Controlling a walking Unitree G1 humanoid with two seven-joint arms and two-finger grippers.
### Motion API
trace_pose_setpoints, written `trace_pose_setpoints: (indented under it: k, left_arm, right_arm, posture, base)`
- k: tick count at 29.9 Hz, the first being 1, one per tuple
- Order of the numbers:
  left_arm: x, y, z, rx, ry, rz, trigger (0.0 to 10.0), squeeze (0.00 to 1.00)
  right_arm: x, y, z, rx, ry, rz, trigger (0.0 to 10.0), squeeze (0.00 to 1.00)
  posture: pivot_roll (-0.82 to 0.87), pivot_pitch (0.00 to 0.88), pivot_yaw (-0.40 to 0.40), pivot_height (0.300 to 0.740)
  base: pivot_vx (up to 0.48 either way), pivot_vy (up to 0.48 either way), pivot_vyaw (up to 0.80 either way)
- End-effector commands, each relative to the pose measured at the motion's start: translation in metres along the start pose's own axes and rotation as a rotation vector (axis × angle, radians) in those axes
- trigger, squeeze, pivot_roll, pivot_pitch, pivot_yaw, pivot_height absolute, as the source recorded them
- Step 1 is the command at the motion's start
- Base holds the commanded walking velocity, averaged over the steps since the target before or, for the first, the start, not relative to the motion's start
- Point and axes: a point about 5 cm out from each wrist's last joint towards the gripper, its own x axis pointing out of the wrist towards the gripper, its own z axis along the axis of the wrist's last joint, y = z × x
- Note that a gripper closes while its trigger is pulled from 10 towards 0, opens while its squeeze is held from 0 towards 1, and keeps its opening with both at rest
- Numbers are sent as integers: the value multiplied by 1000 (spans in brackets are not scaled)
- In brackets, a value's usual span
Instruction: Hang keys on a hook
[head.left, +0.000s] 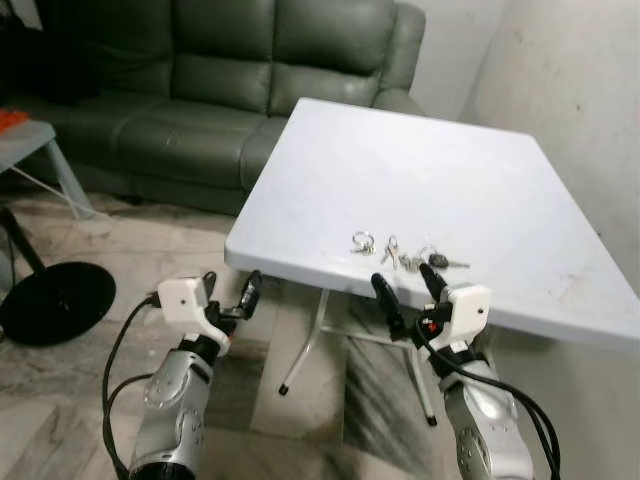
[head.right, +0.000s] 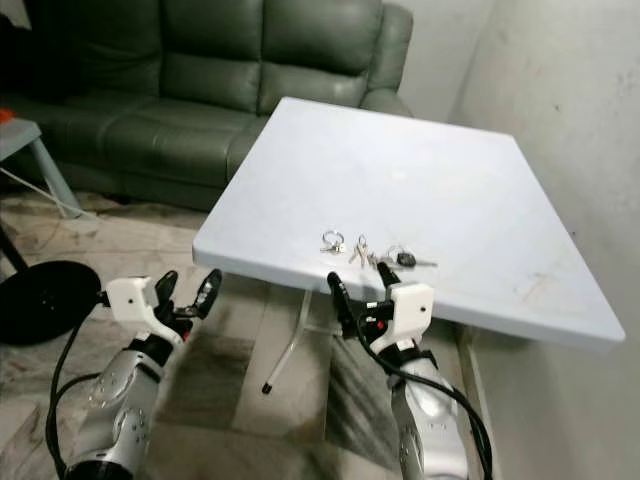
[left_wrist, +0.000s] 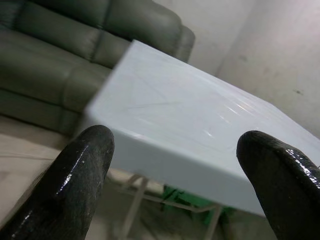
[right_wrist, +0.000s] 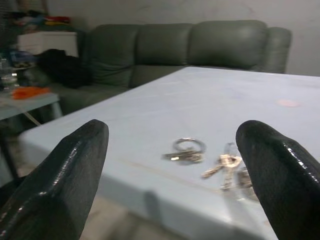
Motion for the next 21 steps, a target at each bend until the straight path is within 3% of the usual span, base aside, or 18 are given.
trace_pose_setpoints:
  k: [1, 12, 21]
  left_arm:
    - [6, -13, -2, -8, 5, -39, 10000, 0]
    - [5, -15, -3, -13, 5, -44, 10000, 0]
    - [7, -21, -7, 36, 40, -61, 10000, 0]
  right_arm:
    - [-3, -12, 4, -22, -4, -30, 10000, 0]
    - [-4, -11, 4, -22, -2, -27, 10000, 0]
    - [-4, -12, 2, -22, 10, -29, 10000, 0]
  posture:
    - [39, 0, -90, 740]
    - [37, 0, -93, 740]
    - [40, 0, -93, 740]
  base:
    - [446, 0, 0]
    - [460, 0, 0]
    - [0, 0, 0]
